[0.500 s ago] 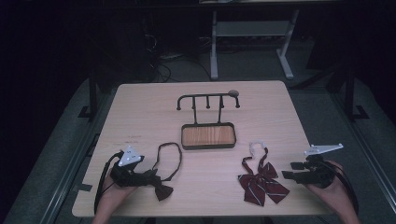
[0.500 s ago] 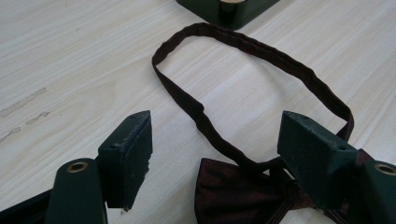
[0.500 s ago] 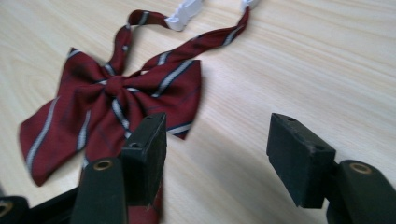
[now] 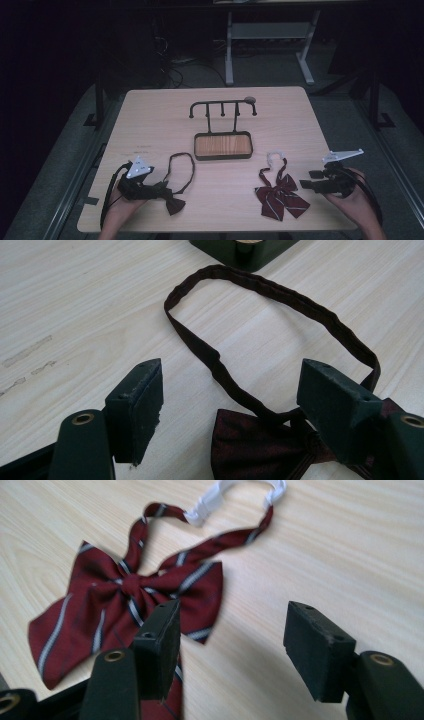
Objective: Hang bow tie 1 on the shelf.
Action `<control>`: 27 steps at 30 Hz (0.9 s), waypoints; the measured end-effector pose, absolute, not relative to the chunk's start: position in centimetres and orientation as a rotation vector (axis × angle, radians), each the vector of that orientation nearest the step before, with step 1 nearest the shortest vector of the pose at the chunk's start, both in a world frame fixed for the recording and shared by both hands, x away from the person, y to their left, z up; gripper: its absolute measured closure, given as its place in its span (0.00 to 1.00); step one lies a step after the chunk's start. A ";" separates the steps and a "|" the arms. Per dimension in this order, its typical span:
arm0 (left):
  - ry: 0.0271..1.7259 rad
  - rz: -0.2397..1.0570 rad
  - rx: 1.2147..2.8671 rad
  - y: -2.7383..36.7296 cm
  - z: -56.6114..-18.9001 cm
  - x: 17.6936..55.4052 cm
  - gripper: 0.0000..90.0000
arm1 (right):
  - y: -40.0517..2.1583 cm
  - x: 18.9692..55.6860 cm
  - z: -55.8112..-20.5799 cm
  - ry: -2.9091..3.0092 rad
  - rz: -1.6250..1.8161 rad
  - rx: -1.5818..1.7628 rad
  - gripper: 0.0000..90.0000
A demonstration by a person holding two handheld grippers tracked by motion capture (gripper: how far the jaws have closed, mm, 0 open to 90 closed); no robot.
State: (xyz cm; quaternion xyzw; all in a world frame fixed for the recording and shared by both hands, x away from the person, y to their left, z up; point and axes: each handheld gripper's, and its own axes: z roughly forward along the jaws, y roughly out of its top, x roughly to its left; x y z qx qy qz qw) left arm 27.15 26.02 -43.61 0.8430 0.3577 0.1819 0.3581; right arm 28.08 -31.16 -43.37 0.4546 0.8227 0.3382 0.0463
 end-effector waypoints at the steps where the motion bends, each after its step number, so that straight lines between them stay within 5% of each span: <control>1: 0.923 0.469 2.175 26.0 -43.6 27.1 0.30 | -31.0 28.2 -43.2 2.515 1.023 1.383 0.44; 27: 0.930 0.483 2.154 26.4 -43.5 27.1 0.30 | -29.2 30.9 -40.7 2.590 0.947 1.335 0.45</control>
